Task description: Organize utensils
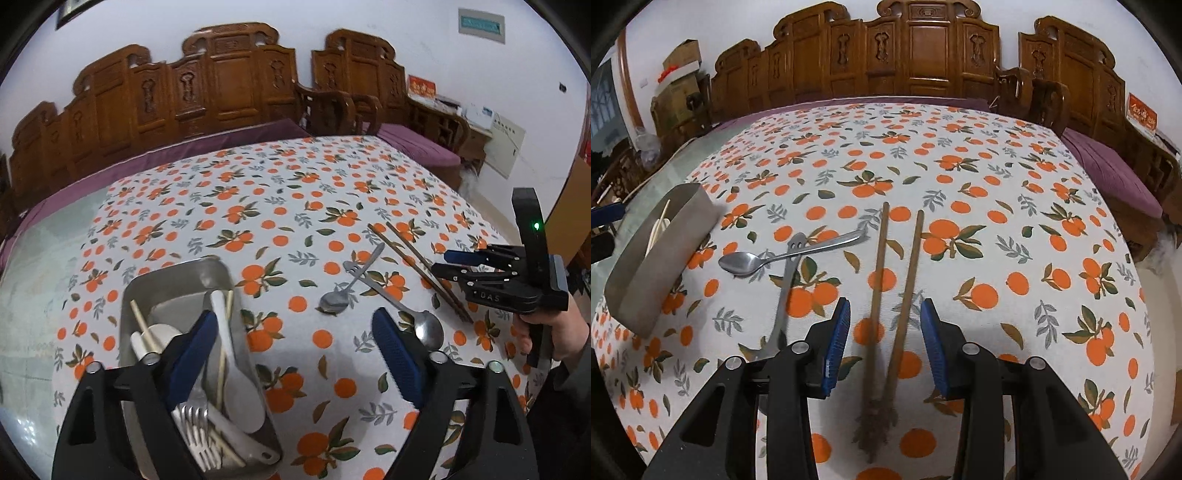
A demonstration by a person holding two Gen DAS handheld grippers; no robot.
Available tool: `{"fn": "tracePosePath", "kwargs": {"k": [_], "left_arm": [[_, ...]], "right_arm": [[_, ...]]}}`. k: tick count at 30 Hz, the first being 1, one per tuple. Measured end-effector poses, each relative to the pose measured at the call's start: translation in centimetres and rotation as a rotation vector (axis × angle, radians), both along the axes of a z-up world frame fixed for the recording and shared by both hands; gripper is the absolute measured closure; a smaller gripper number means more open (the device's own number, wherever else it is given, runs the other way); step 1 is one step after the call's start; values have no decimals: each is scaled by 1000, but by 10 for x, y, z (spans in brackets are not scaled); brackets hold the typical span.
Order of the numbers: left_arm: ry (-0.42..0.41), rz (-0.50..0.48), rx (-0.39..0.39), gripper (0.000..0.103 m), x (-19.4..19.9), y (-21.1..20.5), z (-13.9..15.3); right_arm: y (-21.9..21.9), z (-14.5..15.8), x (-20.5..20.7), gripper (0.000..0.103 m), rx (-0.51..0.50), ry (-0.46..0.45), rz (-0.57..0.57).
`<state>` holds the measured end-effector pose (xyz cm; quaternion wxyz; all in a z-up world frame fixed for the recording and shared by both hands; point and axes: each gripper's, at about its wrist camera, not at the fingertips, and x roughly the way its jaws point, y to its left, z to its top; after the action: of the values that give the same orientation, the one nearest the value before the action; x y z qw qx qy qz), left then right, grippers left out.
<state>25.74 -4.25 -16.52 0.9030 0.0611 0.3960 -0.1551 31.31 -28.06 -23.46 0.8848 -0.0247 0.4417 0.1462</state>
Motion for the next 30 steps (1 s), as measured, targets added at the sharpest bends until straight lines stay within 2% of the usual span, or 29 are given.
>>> {"fn": "tracePosePath", "kwargs": {"k": [4, 6, 10, 12, 13, 19, 23, 28, 30], "left_arm": [[48, -51, -3, 34, 24, -25, -7], [77, -73, 32, 43, 37, -40, -17], [121, -124, 80, 48, 55, -64, -33], [151, -151, 100, 65, 64, -73, -42], [181, -164, 114, 67, 70, -79, -50], [229, -218, 197, 70, 86, -103, -70], [254, -231, 243, 76, 93, -113, -82], [292, -240, 241, 76, 97, -112, -88], [307, -230, 215, 76, 102, -108, -87]], "right_arm": [[-6, -5, 3, 61, 11, 21, 0], [-9, -6, 4, 61, 19, 26, 0], [-16, -6, 6, 61, 45, 35, 0], [-19, -4, 6, 61, 57, 27, 1], [-22, -4, 6, 61, 69, 28, -2], [-27, 1, 6, 61, 116, 23, -4], [-28, 4, 5, 61, 132, 17, -3], [-29, 7, 5, 61, 147, 14, -3], [-28, 7, 5, 61, 152, 13, -1]]}}
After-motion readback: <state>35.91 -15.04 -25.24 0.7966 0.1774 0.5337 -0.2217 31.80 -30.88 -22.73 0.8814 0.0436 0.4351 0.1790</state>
